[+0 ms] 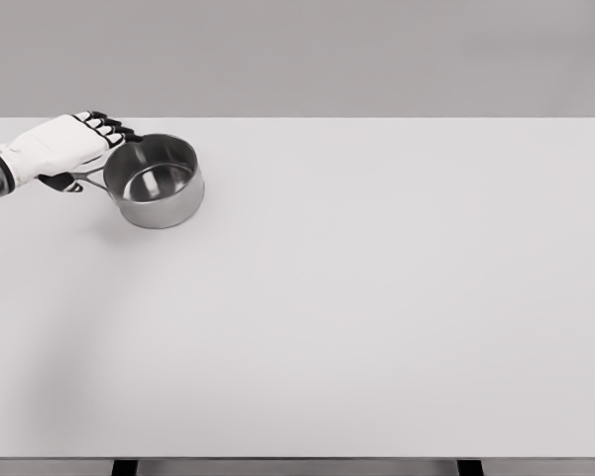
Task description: Rotate pot handle
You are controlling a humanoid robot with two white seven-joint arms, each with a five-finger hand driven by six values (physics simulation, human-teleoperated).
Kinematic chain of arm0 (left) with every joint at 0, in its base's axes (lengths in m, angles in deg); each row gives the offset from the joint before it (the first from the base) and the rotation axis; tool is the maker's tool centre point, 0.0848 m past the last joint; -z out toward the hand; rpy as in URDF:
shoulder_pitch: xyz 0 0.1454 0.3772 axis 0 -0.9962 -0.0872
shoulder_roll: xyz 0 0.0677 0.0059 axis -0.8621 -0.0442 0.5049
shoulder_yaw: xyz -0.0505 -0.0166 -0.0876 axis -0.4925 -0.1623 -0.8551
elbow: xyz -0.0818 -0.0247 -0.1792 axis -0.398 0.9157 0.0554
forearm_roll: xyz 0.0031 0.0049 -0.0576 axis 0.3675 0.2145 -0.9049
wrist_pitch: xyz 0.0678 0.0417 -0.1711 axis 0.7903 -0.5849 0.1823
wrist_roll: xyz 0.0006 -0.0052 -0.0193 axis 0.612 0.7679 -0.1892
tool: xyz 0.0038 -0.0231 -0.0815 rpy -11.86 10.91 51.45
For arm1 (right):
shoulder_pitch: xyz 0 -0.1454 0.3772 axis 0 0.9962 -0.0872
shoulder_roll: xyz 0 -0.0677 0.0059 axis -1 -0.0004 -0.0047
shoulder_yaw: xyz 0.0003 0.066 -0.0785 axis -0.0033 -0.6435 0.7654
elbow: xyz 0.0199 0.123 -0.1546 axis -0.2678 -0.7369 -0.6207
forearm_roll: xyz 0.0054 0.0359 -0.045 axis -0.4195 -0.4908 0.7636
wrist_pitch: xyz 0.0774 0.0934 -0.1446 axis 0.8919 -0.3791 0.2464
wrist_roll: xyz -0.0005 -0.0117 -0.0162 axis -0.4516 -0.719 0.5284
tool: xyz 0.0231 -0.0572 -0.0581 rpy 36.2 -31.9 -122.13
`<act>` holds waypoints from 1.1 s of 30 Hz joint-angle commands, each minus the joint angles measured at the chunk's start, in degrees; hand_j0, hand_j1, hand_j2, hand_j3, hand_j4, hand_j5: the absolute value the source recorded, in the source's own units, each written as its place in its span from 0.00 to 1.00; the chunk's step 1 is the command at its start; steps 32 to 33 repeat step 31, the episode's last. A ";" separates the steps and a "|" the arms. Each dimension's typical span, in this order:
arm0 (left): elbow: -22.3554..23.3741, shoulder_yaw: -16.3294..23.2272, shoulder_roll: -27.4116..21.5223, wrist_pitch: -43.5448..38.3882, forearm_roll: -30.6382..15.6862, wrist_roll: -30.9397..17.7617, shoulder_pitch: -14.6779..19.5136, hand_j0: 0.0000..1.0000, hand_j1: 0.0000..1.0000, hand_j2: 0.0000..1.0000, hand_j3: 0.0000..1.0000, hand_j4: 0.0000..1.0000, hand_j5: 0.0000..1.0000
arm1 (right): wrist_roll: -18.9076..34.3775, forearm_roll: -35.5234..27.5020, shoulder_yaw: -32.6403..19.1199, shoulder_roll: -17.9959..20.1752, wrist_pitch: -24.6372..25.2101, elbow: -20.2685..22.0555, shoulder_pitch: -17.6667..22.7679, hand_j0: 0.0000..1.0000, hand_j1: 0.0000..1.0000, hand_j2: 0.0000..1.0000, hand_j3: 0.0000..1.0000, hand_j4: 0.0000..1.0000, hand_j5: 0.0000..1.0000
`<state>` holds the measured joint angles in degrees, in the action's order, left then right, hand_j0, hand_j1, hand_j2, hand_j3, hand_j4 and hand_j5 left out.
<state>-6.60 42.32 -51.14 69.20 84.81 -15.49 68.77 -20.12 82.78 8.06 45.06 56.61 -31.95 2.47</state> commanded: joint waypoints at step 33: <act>-26.70 -2.09 1.18 -0.09 -6.25 -0.58 -4.22 1.00 1.00 1.00 1.00 1.00 1.00 | 0.01 -0.02 0.02 0.00 0.02 0.00 0.09 1.00 1.00 1.00 1.00 1.00 1.00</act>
